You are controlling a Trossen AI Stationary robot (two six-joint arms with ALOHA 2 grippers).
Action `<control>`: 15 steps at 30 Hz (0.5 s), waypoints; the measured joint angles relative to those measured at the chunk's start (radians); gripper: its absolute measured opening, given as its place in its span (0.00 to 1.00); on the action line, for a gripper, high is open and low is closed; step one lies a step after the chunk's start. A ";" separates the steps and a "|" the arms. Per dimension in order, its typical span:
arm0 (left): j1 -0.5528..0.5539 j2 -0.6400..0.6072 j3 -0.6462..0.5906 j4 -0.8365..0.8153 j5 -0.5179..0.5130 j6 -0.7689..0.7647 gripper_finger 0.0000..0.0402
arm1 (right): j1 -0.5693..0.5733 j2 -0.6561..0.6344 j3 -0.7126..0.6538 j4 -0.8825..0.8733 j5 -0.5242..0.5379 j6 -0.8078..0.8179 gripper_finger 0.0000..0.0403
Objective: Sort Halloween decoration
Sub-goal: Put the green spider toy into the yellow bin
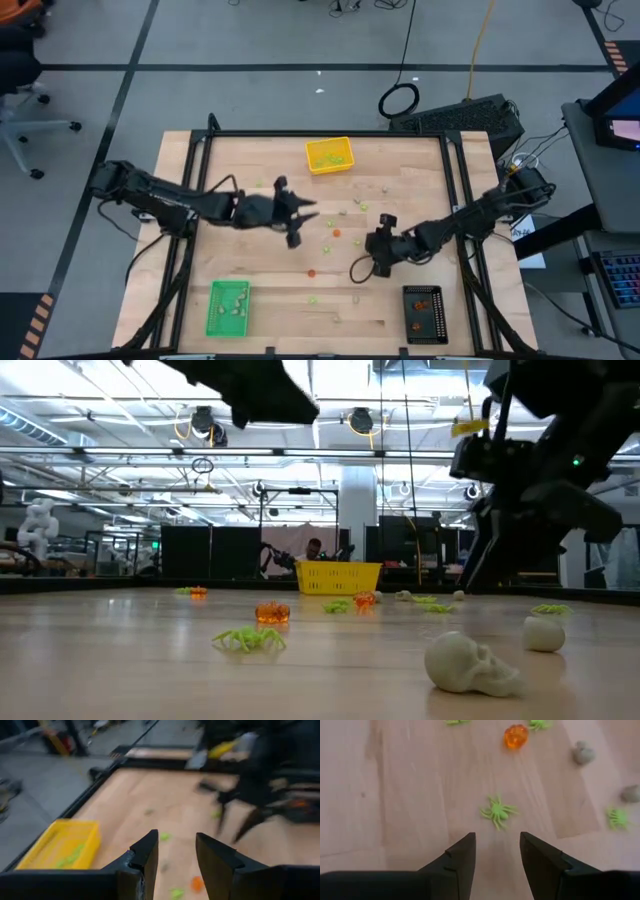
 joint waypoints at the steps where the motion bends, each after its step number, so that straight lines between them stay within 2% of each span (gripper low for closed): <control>1: -0.023 0.000 -0.004 0.013 -0.003 0.000 0.33 | -0.014 0.000 -0.006 0.008 -0.023 -0.017 0.35; 7: -0.113 0.005 -0.011 0.000 -0.043 0.003 0.33 | -0.071 -0.001 -0.018 0.095 -0.125 -0.103 0.36; 15: -0.163 0.005 -0.011 -0.003 -0.079 0.006 0.33 | -0.117 0.000 -0.018 0.089 -0.176 -0.162 0.41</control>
